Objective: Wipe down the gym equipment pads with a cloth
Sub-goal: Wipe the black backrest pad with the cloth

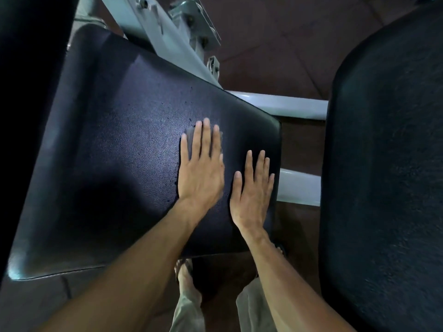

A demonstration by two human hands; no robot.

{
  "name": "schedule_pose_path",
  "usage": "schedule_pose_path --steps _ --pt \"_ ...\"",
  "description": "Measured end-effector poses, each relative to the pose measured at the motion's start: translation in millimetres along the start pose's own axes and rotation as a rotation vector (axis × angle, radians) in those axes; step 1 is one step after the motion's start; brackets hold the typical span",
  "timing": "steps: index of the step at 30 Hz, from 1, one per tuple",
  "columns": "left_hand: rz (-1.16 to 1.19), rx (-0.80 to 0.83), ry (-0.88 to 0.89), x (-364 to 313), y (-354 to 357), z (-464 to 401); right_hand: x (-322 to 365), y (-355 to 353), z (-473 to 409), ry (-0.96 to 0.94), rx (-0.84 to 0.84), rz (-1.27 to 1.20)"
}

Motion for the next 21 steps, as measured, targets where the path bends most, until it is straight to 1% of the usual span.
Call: schedule_pose_path --steps 3,6,9,12,15,18,21 --pt "0.010 -0.017 0.024 12.0 -12.2 -60.2 -0.4 -0.7 -0.7 -0.003 -0.006 0.002" --pt "0.001 0.027 -0.031 45.8 -23.9 -117.3 -0.4 -1.2 -1.0 -0.009 -0.025 0.007" --pt "0.034 0.021 -0.067 69.4 -28.0 -128.0 -1.7 -1.0 -1.8 -0.024 -0.027 0.004" --pt "0.061 -0.013 -0.074 81.1 -31.0 -98.9 -3.3 -1.8 -2.0 -0.049 -0.011 0.001" --pt "0.071 -0.027 -0.098 85.7 -30.7 -50.6 -3.9 -1.8 -2.2 -0.046 -0.005 0.006" --pt "0.116 -0.038 -0.119 71.9 -24.2 20.8 -2.1 -1.8 -1.0 -0.045 -0.013 0.014" --pt "0.109 0.028 -0.063 37.6 -6.2 109.6 -2.1 -3.0 -0.4 -0.034 -0.028 0.016"
Point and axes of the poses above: each hand's wrist, its own z-axis away from the middle knuckle, its own y-axis out of the palm, x = y × z, the point moved 8 cm from there along -z, towards the middle knuckle, and after that the axes turned 1 degree about y, right-handed, at the moved point
